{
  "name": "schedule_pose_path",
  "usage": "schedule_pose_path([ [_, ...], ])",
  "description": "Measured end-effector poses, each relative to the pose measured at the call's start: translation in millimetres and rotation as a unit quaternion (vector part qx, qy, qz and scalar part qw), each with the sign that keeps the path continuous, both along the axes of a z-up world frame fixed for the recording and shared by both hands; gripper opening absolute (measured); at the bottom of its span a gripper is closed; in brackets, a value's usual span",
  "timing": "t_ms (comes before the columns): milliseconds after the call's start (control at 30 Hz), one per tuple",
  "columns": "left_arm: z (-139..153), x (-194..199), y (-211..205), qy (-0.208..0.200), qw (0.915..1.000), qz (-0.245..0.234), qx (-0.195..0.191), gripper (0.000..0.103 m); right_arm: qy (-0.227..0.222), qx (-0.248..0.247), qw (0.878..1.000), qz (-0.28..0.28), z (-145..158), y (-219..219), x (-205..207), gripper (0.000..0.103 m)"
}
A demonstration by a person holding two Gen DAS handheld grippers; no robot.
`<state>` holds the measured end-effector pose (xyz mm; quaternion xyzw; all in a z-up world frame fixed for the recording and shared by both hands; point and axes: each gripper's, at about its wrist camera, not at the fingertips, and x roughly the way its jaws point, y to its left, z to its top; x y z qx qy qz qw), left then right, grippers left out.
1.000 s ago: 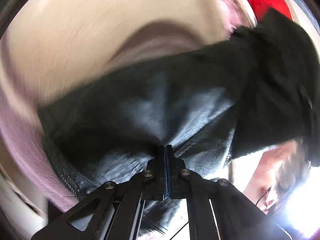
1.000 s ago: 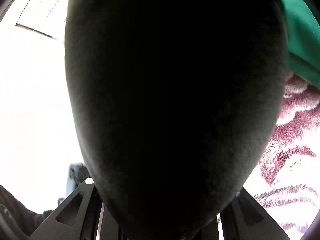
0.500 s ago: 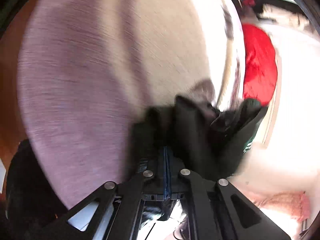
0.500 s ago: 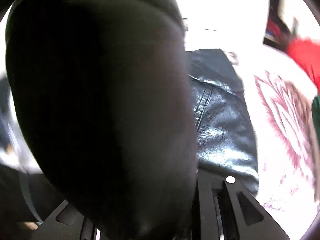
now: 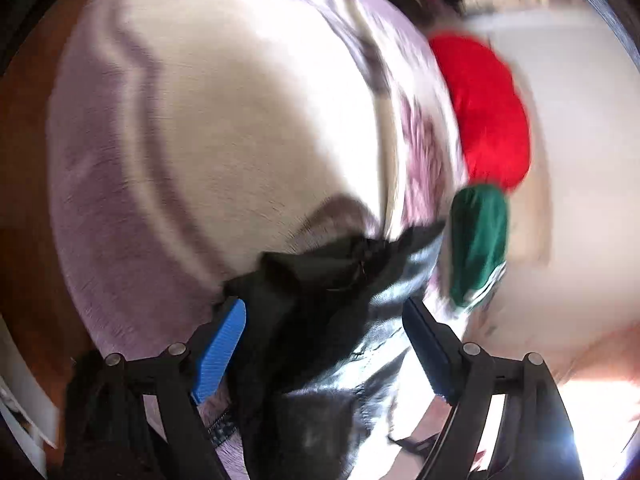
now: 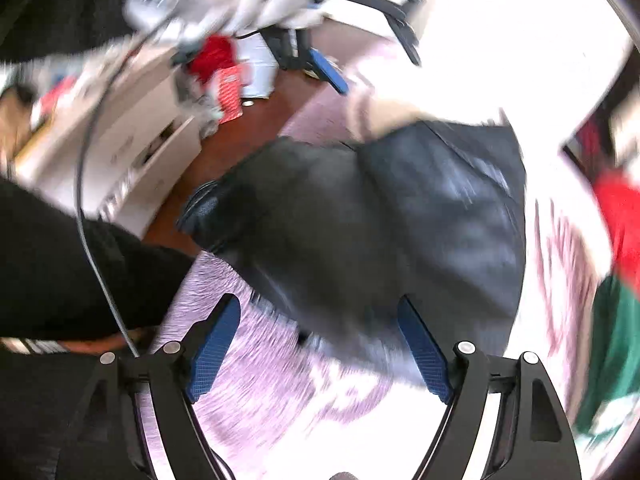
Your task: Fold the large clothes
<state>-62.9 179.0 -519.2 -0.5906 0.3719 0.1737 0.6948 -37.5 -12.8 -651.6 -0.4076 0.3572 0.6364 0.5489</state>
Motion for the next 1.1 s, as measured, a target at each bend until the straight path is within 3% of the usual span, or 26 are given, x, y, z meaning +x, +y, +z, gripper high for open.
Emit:
schedule_pose_path([
  [67,-8,33,-8,0.03,0.998,-0.05,0.026,0.077,0.094,-0.037,0.987,-0.122,4,-14,31,0.083],
  [100,-10,47,-15,0.039,0.9961,-0.067,0.042,0.068,0.159,-0.061,0.963,-0.21,-6,-14,65,0.083],
  [133,-12,59,-22,0.039,0.9943,-0.079,0.059,0.051,0.217,-0.071,0.936,-0.269,-13,-23,85,0.083],
  [167,-13,59,-27,0.048,0.9932,-0.081,0.069,0.035,0.284,-0.073,0.898,-0.327,-24,-30,104,0.083],
  [200,-10,52,-30,0.048,0.9933,-0.072,0.076,0.026,0.371,-0.068,0.834,-0.402,-43,-39,125,0.083],
  [300,1,13,-29,0.008,0.998,-0.018,0.061,0.009,0.511,-0.035,0.687,-0.515,-83,-56,143,0.081],
  [333,0,1,-31,-0.005,0.9988,-0.004,0.048,0.009,0.523,-0.028,0.662,-0.536,-90,-59,142,0.079],
  [367,-6,-9,-35,0.01,0.999,0.003,0.044,0.009,0.517,-0.035,0.652,-0.553,-98,-64,139,0.061],
  [400,-23,-18,-39,0.027,0.9993,-0.002,0.027,0.01,0.498,-0.053,0.655,-0.566,-104,-68,136,0.027],
  [500,-65,-40,-49,0.037,0.9987,0.023,-0.027,0.013,0.472,-0.082,0.656,-0.584,-126,-89,131,0.028],
  [600,-59,-44,-43,0.021,0.9985,0.029,-0.041,0.015,0.448,-0.117,0.691,-0.555,-122,-95,134,0.031],
  [667,-42,-47,-38,0.016,0.9985,0.03,-0.043,0.015,0.44,-0.135,0.706,-0.539,-106,-85,144,0.031],
  [800,-3,-43,-37,0.019,0.9998,-0.003,0.002,0.015,0.37,-0.111,0.769,-0.509,-47,-59,175,0.031],
  [867,-2,-35,-41,0.026,0.9993,-0.022,0.015,0.015,0.337,-0.101,0.806,-0.476,-24,-29,190,0.031],
  [933,-10,-33,-44,0.038,0.999,-0.02,0.009,0.015,0.31,-0.105,0.845,-0.424,-12,29,199,0.031],
  [967,-17,-34,-45,0.038,0.9992,-0.013,0.001,0.015,0.3,-0.111,0.856,-0.406,-8,48,200,0.03],
  [1033,-28,-39,-47,0.045,0.999,0.002,-0.009,0.014,0.273,-0.152,0.885,-0.345,-34,106,183,0.029],
  [1100,-42,-48,-50,0.052,0.9984,0.012,-0.018,0.014,0.202,-0.214,0.908,-0.298,-66,147,167,0.029],
])
